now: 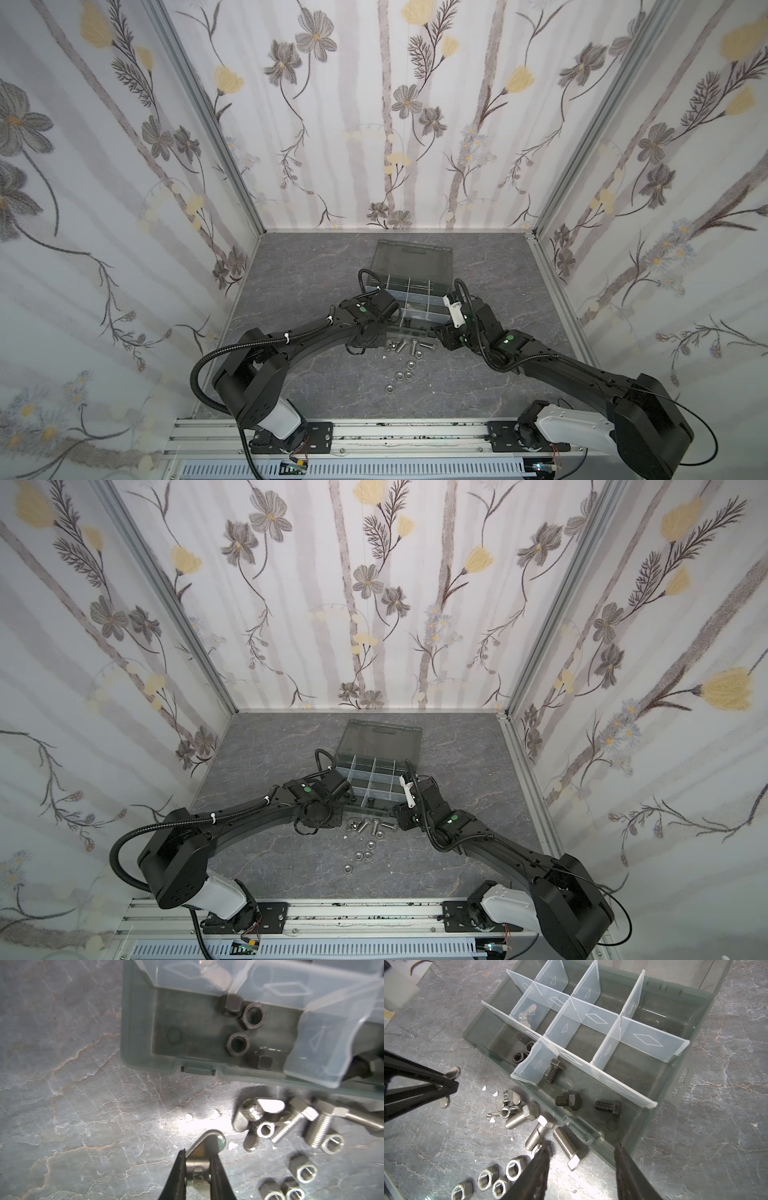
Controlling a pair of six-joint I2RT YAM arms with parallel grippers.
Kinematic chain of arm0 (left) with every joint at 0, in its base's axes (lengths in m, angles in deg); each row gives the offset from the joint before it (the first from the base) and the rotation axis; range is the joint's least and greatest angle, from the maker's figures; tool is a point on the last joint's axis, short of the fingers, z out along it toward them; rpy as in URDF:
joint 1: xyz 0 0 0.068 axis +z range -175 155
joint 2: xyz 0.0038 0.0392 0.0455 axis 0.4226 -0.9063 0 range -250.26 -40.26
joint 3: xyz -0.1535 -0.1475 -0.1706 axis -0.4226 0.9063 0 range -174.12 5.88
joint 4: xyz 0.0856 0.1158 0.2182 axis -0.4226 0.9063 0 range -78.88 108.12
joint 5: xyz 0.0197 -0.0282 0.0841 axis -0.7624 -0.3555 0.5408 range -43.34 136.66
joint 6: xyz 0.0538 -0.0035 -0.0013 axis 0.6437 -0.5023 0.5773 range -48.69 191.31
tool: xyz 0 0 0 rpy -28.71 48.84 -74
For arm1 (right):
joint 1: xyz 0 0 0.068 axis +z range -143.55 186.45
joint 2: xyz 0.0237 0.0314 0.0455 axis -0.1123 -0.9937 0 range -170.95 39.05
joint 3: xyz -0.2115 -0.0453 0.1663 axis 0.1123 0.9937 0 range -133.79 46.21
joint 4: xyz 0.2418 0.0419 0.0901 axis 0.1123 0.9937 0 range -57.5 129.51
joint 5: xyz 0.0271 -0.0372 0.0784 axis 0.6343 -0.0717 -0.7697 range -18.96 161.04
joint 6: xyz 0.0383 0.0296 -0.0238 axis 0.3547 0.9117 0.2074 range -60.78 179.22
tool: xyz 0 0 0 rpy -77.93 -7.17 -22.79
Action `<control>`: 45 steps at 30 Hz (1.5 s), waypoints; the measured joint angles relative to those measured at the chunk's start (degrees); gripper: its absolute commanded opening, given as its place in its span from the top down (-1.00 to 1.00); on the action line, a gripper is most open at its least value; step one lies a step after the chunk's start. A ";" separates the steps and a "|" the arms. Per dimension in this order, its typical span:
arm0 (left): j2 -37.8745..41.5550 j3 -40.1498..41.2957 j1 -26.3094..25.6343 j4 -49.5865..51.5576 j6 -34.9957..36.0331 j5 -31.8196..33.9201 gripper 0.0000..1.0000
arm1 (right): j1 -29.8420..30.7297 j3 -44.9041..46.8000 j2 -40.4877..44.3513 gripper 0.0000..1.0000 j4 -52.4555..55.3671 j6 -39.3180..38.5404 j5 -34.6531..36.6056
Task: Sort the screws and nuts into containers
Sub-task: Place the nut into the container.
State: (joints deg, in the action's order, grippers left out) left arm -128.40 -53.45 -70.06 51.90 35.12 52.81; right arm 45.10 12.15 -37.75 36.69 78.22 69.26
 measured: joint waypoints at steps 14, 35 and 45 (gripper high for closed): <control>-6.40 -16.90 7.82 2.38 6.56 2.47 0.80 | 0.00 0.00 1.86 -0.02 0.59 0.02 0.00; -25.64 -31.91 12.31 2.21 14.84 2.19 0.65 | 0.00 0.11 4.52 -0.02 2.23 1.51 0.70; -24.96 -29.38 12.37 0.92 14.73 1.36 0.42 | 0.00 0.11 4.92 -0.03 3.21 1.77 0.74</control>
State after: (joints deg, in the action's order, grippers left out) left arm -153.36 -82.82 -57.68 52.81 49.85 54.17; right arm 45.10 12.26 -32.83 39.90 79.99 70.00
